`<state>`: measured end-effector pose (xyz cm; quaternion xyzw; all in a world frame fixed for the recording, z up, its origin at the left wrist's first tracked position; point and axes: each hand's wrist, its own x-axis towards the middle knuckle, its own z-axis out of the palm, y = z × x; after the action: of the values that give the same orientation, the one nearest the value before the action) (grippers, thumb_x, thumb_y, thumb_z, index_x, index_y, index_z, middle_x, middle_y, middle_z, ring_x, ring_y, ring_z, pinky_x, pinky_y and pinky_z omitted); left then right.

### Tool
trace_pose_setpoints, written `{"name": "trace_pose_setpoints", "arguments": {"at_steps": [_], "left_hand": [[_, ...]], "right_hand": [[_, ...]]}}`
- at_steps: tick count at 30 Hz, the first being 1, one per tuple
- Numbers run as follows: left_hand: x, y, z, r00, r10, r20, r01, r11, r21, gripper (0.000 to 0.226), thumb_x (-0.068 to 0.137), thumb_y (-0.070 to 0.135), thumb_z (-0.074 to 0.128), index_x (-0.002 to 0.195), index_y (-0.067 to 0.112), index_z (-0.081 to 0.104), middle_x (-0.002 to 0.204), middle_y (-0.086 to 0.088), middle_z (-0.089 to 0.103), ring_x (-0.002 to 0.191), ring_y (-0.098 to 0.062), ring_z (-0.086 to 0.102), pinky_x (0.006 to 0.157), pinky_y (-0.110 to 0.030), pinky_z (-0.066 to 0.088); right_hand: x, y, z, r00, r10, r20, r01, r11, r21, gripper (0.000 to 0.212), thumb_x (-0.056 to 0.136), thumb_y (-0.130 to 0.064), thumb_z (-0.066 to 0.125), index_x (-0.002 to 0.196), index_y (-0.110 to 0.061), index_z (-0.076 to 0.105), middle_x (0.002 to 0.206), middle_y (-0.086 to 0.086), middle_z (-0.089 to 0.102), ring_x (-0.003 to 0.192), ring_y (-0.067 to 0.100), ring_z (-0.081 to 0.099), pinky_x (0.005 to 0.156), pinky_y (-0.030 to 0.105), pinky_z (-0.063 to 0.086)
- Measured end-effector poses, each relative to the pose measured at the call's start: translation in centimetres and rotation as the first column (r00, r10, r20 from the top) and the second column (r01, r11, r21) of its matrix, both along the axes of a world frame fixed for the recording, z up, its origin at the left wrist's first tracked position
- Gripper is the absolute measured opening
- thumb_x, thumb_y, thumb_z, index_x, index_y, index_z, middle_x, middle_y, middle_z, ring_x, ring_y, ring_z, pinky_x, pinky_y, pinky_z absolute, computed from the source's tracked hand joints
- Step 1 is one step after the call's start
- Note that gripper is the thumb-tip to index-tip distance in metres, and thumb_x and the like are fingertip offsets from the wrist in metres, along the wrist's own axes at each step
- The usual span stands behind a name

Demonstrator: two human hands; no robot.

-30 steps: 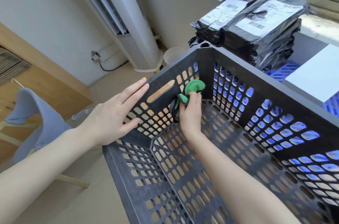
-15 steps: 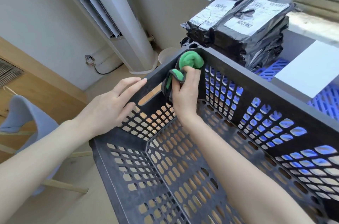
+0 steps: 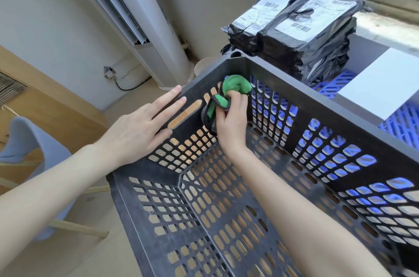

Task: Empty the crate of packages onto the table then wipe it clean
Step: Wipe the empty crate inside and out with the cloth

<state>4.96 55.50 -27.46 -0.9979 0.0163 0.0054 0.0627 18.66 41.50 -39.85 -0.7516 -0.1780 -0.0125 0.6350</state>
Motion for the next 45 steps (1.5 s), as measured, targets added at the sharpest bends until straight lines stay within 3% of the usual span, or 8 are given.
{"name": "trace_pose_setpoints", "arguments": {"at_steps": [6,10,14,18,25,29,36,45], "left_hand": [[0.1,-0.2,0.1,0.999,-0.038,0.001,0.038,0.999,0.032,0.068,0.091,0.037,0.056,0.152,0.031,0.028,0.164,0.003,0.009,0.104,-0.026,0.059,0.043,-0.028,0.048],[0.1,-0.2,0.0,0.999,-0.042,-0.002,0.042,0.998,0.036,0.065,0.088,0.040,0.061,0.147,0.028,0.040,0.163,-0.001,0.013,0.100,-0.026,0.060,0.044,-0.024,0.041],[0.1,0.0,-0.2,0.999,-0.040,0.006,0.040,0.998,0.038,0.062,0.087,0.040,0.062,0.145,0.027,0.044,0.163,0.001,0.013,0.101,-0.026,0.059,0.043,-0.024,0.041],[0.0,0.1,-0.1,0.998,-0.051,0.022,0.050,0.998,0.046,0.057,0.093,0.038,0.056,0.147,0.026,0.041,0.164,0.002,0.012,0.096,-0.024,0.058,0.040,-0.024,0.041],[0.0,0.2,-0.4,0.999,-0.050,0.017,0.050,0.999,0.018,0.060,0.090,0.043,0.052,0.147,0.027,0.040,0.164,0.007,0.009,0.099,-0.024,0.058,0.041,-0.024,0.041],[0.0,0.3,-0.4,0.999,-0.046,0.025,0.046,0.999,0.008,0.061,0.089,0.044,0.052,0.147,0.029,0.038,0.164,0.011,0.007,0.105,-0.025,0.059,0.043,-0.028,0.046],[0.0,0.3,-0.4,0.998,-0.048,0.038,0.048,0.999,0.006,0.061,0.089,0.043,0.051,0.147,0.030,0.037,0.163,0.012,0.007,0.108,-0.025,0.059,0.044,-0.033,0.051],[-0.2,0.5,-0.4,0.996,-0.063,0.064,0.065,0.998,-0.017,0.060,0.092,0.039,0.055,0.148,0.030,0.036,0.163,0.011,0.008,0.109,-0.025,0.059,0.048,-0.032,0.052]], "right_hand": [[0.5,-0.6,-4.8,0.995,0.099,-0.024,-0.102,0.963,-0.251,0.028,0.088,-0.005,0.056,0.115,-0.008,0.051,0.112,0.008,0.046,0.098,0.024,0.050,0.085,0.035,0.045],[1.6,-2.4,-9.1,0.964,0.224,-0.145,-0.267,0.790,-0.552,0.034,0.089,-0.008,0.054,0.123,-0.010,0.051,0.119,0.010,0.047,0.107,0.029,0.047,0.086,0.038,0.043],[1.9,-2.9,-9.5,0.978,0.197,0.075,-0.089,0.705,-0.703,0.037,0.081,0.002,0.059,0.116,-0.005,0.054,0.109,0.013,0.049,0.096,0.031,0.049,0.067,0.038,0.048],[1.9,-3.3,-10.3,0.946,0.155,0.285,0.123,0.641,-0.758,0.025,0.067,0.013,0.065,0.088,0.000,0.061,0.088,0.016,0.053,0.073,0.032,0.050,0.052,0.036,0.040],[1.1,-2.6,-11.6,0.945,0.307,0.116,-0.125,0.664,-0.737,0.021,0.079,0.005,0.061,0.097,-0.003,0.068,0.103,0.013,0.061,0.087,0.031,0.049,0.071,0.041,0.050],[-3.7,-1.8,-11.1,0.835,0.539,0.107,-0.300,0.611,-0.732,0.024,0.084,0.000,0.056,0.104,-0.005,0.068,0.108,0.010,0.060,0.094,0.031,0.051,0.081,0.040,0.047],[-9.6,0.2,-11.9,0.571,0.817,0.075,-0.545,0.445,-0.711,0.022,0.081,0.001,0.060,0.100,-0.007,0.069,0.097,0.011,0.056,0.086,0.031,0.051,0.070,0.039,0.050],[-3.4,-4.2,-10.5,0.521,0.817,0.249,-0.351,0.471,-0.810,0.028,0.061,0.003,0.077,0.086,-0.007,0.072,0.093,0.008,0.062,0.080,0.029,0.059,0.064,0.035,0.056]]}}
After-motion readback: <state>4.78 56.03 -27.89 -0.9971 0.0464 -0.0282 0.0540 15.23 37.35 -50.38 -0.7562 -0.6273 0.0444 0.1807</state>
